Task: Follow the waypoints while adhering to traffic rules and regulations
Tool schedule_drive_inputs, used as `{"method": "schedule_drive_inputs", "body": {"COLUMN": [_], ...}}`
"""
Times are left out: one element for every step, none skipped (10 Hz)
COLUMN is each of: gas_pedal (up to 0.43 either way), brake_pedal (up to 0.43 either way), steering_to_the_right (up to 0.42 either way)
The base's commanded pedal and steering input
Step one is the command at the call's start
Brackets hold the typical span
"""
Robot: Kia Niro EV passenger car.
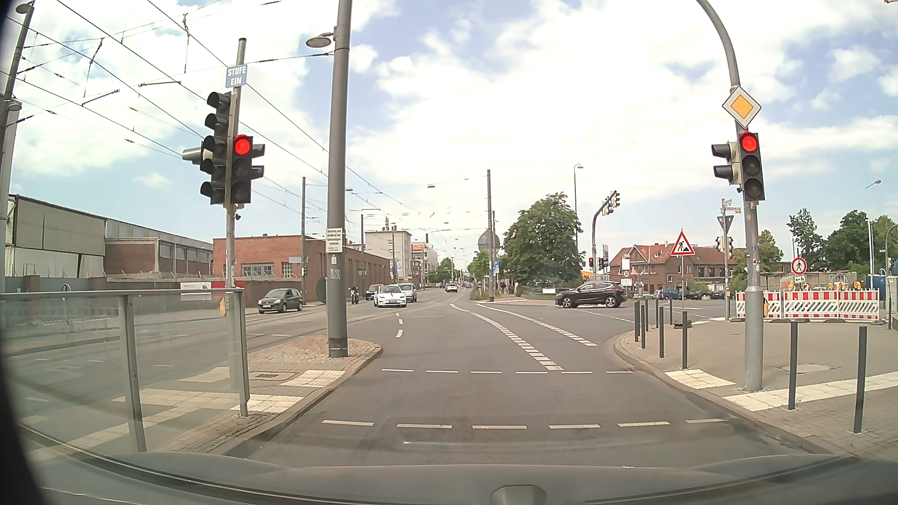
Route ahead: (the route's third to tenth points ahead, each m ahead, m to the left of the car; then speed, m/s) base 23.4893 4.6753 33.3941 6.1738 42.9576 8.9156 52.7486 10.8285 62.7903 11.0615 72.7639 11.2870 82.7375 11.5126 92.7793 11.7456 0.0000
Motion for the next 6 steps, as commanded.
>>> {"method": "schedule_drive_inputs", "body": {"gas_pedal": [0.000, 0.000, 0.000, 0.000, 0.000, 0.000], "brake_pedal": [0.293, 0.293, 0.293, 0.293, 0.293, 0.293], "steering_to_the_right": [-0.011, -0.011, -0.012, -0.011, -0.012, -0.012]}}
